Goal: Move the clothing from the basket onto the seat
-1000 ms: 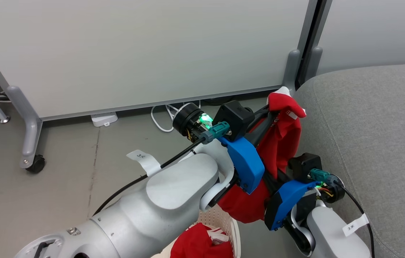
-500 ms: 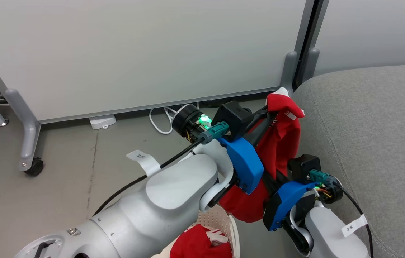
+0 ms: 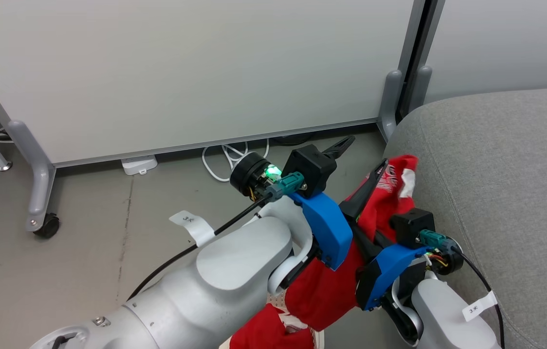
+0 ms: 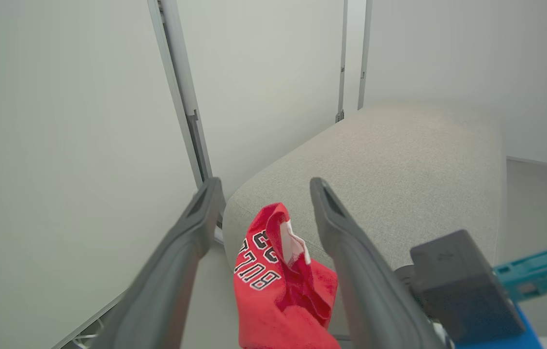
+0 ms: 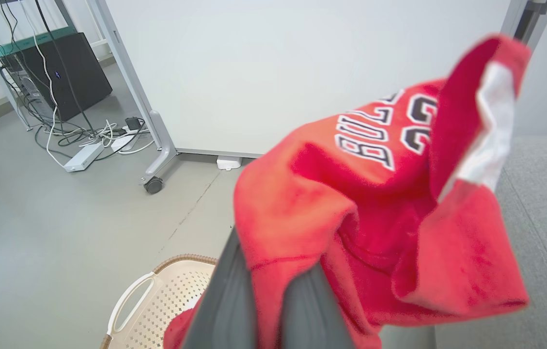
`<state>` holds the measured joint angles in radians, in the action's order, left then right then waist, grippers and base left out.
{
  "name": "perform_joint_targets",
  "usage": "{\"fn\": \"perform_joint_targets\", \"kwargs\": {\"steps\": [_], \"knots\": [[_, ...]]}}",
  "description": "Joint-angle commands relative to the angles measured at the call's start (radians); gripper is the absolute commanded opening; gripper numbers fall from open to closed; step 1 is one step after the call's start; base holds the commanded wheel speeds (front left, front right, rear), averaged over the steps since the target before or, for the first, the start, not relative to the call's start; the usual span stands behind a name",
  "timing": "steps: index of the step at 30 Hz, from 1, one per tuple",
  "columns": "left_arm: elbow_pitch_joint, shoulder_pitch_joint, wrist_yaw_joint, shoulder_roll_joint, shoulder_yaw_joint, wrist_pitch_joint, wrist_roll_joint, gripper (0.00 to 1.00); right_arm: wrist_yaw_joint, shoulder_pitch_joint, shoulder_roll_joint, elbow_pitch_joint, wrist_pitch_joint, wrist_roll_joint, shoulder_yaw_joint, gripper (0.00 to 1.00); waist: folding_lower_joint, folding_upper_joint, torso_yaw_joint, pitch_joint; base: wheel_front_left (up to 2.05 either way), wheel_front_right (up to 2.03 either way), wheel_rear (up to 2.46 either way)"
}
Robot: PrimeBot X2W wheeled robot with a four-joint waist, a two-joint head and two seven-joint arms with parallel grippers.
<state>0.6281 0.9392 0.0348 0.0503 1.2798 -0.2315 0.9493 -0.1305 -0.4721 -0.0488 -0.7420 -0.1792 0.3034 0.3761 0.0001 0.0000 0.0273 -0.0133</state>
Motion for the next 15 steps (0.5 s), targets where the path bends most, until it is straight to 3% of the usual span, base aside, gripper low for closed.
{"fn": "perform_joint_targets", "kwargs": {"steps": [1, 8, 15], "knots": [[0.003, -0.021, 0.005, 0.000, 0.003, -0.010, 0.000, 1.00, 0.000, -0.019, -0.003, -0.001, -0.008, 0.006, -0.004, 0.00, -0.0001, 0.0000, -0.001, 0.000, 0.00, 0.00, 0.00], [-0.034, -0.091, 0.021, 0.012, -0.089, -0.034, -0.057, 1.00, 0.000, -0.017, -0.003, 0.007, -0.019, -0.015, -0.027, 0.00, -0.0001, 0.0000, -0.005, -0.007, 0.00, 0.00, 0.00], [-0.207, -0.311, 0.038, 0.112, -0.303, -0.035, -0.265, 1.00, 0.000, -0.002, -0.003, 0.035, -0.024, -0.032, -0.045, 0.00, -0.0001, 0.0000, -0.002, -0.018, 0.00, 0.00, 0.00]]}}
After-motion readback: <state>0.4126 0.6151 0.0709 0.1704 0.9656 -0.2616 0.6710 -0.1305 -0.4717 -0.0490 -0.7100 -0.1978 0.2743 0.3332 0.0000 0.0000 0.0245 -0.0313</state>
